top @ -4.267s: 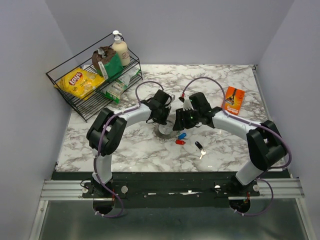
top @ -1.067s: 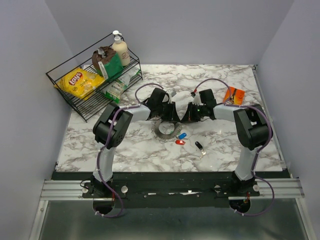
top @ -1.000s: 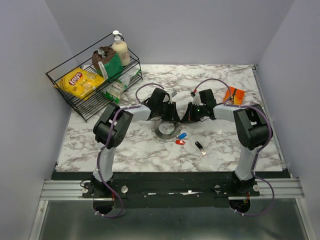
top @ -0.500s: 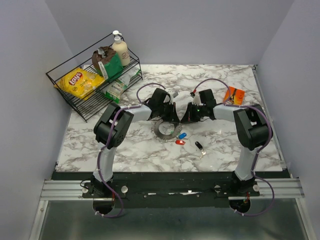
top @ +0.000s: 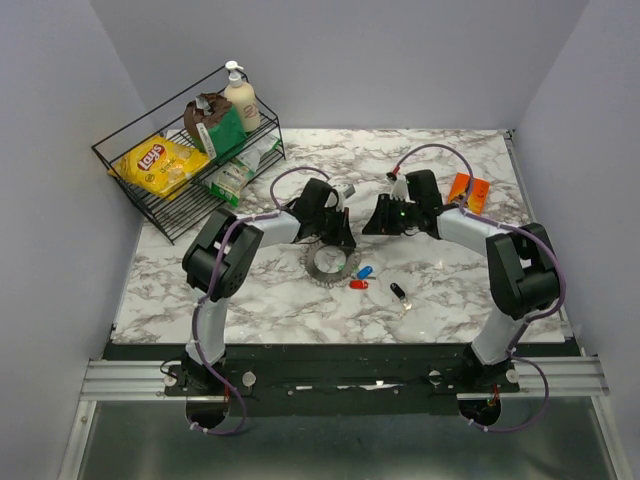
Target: Put the keys on the keyring
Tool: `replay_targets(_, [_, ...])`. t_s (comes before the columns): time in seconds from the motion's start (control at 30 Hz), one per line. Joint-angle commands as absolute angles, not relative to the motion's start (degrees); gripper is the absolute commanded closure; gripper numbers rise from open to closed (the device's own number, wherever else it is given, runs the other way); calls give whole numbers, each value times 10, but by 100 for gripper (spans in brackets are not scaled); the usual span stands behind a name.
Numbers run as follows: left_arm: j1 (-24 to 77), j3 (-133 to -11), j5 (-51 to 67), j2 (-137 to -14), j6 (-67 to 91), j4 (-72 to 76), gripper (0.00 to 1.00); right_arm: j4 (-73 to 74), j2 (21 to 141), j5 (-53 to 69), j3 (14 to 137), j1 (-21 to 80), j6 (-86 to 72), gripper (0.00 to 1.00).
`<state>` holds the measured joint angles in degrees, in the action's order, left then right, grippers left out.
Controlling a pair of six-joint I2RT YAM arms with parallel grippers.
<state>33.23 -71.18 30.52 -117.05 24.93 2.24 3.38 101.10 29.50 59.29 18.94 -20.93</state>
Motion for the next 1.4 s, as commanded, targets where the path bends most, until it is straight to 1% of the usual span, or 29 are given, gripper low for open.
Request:
replay_targets(0.0, [331,-682,311,-1122,226,43,100,43,975,267,566,189,-192,47])
replay_targets(0.07, [330,-670,316,-1107,222,52,100,36,954,265,556,189,-184,38])
replay_targets(0.1, [328,-665,319,-1101,221,60,100,26,947,266,546,189,-181,30])
replay_targets(0.17, [325,-655,333,-1088,217,69,100,16,927,277,535,189,-175,22])
replay_targets(0.2, [323,-651,339,-1084,215,77,100,6,922,282,526,189,-174,15])
replay_targets(0.3, [319,-642,362,-1071,205,86,100,-27,902,302,510,189,-172,4])
replay_targets(0.4, [317,-635,386,-1063,195,94,100,-57,878,330,491,189,-166,0])
replay_targets(0.57, [316,-611,437,-1040,177,126,100,-112,837,376,452,189,-165,1])
replay_targets(0.67, [316,-601,473,-1021,159,139,100,-154,810,409,426,189,-163,7])
replay_targets(0.8, [316,-602,492,-999,135,126,100,-220,790,453,404,189,-177,21])
replay_targets(0.9, [316,-601,515,-984,125,127,100,-258,780,491,392,189,-191,23])
replay_targets(1.1, [315,-592,561,-956,128,156,100,-307,754,553,377,189,-194,22])
replay_targets(1.2, [316,-592,581,-950,129,168,100,-313,742,562,371,189,-192,26])
replay_targets(1.23, [316,-592,592,-949,129,171,100,-302,733,558,372,189,-190,31])
replay_targets(1.37, [316,-585,617,-943,133,191,100,-264,710,538,376,189,-157,32])
